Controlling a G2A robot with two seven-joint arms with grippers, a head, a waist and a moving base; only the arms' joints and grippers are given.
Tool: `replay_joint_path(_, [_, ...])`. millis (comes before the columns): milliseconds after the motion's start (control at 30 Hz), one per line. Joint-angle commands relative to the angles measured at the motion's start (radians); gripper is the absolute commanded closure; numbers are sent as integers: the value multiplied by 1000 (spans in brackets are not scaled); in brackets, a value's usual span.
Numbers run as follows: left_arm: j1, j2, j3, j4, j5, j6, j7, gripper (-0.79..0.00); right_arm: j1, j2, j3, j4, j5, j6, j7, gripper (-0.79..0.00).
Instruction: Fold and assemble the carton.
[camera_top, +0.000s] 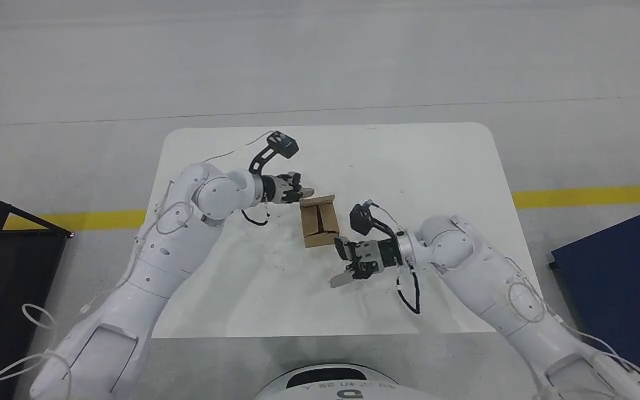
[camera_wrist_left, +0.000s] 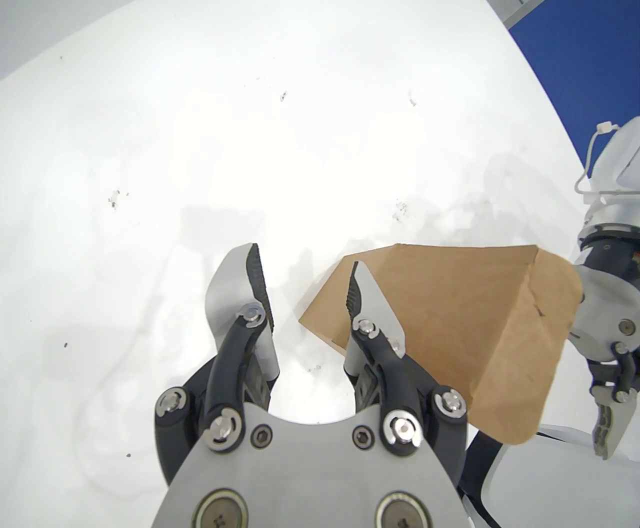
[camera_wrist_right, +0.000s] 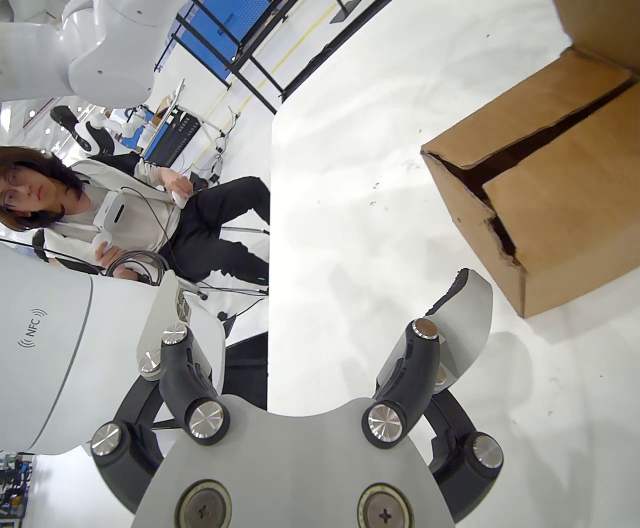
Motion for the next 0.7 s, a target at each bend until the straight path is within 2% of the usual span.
replay_joint_path(0, [7,2,-2,-11,-4,-2,-2,-372,28,-9,-17,37,22,13,-16,-785])
replay_joint_path(200, [25,11,-13,-36,39,-13,0,-385,89,-34,-42,172,52,16,-122,-785])
replay_joint_path(367, [41,16,-6,-53,52,-44,-22,-400,108,-45,-65,210,40,11,-148,-785])
replay_joint_path(467, [41,16,3,-54,54,-49,-27,-437,116,-48,-76,217,31,14,-142,-785])
replay_joint_path(567, [32,13,16,-47,71,-44,-26,-526,119,-48,-78,221,27,26,-132,-785])
replay_joint_path(667, [24,10,29,-44,75,-38,-19,-529,104,-37,-51,211,37,3,-140,-785])
